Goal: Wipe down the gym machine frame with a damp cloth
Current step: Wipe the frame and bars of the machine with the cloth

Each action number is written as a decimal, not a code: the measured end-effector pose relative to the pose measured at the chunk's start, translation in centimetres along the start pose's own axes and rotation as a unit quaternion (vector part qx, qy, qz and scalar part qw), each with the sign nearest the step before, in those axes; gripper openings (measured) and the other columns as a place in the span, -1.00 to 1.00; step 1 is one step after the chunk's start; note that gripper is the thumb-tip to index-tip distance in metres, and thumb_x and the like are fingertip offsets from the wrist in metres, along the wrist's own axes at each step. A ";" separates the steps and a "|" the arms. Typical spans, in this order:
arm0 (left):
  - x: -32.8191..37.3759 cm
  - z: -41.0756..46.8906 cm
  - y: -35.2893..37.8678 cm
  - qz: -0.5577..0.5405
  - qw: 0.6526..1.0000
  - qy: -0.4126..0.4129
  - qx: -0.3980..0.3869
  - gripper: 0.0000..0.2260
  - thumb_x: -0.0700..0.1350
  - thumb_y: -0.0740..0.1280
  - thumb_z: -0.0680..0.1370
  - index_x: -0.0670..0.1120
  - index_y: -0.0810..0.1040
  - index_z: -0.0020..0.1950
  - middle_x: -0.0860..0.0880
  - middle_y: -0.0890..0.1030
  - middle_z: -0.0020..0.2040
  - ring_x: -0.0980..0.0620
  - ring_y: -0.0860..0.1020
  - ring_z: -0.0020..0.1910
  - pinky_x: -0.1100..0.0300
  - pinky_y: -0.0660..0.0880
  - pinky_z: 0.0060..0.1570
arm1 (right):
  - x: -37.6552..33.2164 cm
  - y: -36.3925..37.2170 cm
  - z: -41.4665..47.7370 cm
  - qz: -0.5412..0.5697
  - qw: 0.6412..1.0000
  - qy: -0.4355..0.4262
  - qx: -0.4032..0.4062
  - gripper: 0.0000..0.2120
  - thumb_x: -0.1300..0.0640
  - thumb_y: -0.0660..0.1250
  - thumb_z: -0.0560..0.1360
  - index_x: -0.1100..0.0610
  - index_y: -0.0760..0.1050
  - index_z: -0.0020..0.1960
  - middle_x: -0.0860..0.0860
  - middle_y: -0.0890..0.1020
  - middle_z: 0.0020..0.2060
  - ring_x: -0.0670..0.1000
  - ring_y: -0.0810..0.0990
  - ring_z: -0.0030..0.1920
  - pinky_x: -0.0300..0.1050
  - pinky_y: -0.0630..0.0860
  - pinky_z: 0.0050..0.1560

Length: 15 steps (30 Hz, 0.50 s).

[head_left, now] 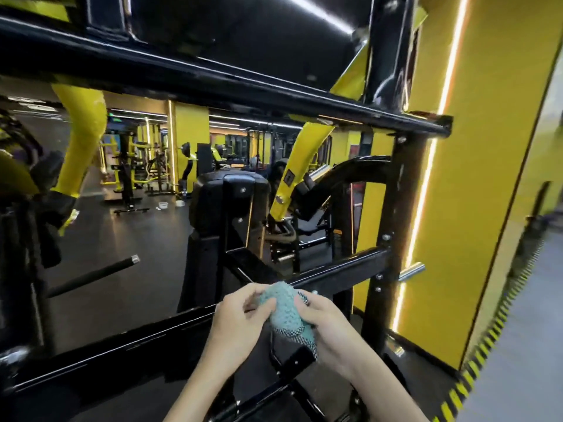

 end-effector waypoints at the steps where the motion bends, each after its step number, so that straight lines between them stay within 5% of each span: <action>1: 0.3 0.3 1.2 0.001 1.000 -0.001 -0.002 -0.82 -0.23 0.41 0.55 0.06 0.66 -0.03 0.22 0.70 -0.10 0.28 0.64 -0.07 0.40 0.52 -0.03 | -0.4 -1.3 -0.5 -0.008 1.000 0.000 0.007 -0.67 0.13 0.25 0.54 0.29 0.54 0.22 0.22 0.67 0.07 0.09 0.67 0.02 -0.11 0.59 0.00; 11: 5.7 3.5 16.5 0.000 1.000 -0.005 0.025 -0.86 -0.20 0.56 0.40 -0.02 0.65 -0.29 0.16 0.69 -0.28 0.26 0.63 -0.24 0.41 0.45 -0.18 | -4.8 -15.8 -4.5 -0.023 0.992 -0.006 0.120 -0.74 0.17 0.19 0.63 0.27 0.53 0.21 0.23 0.68 0.05 0.19 0.66 0.09 0.10 0.58 0.16; 15: 7.3 5.4 22.6 0.017 1.000 0.009 0.013 -0.82 -0.15 0.52 0.44 0.08 0.65 -0.31 0.22 0.66 -0.30 0.26 0.60 -0.23 0.33 0.44 -0.10 | -6.5 -21.5 -5.3 0.020 0.993 0.004 0.114 -0.73 0.17 0.17 0.65 0.29 0.53 0.21 0.21 0.69 -0.01 0.10 0.69 -0.07 -0.08 0.63 -0.12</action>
Point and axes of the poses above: each hand's wrist, its own z-axis towards the middle knuckle, its own y-axis out of the palm, x = y × z, the point moved 2 cm from there along z, towards the middle knuckle
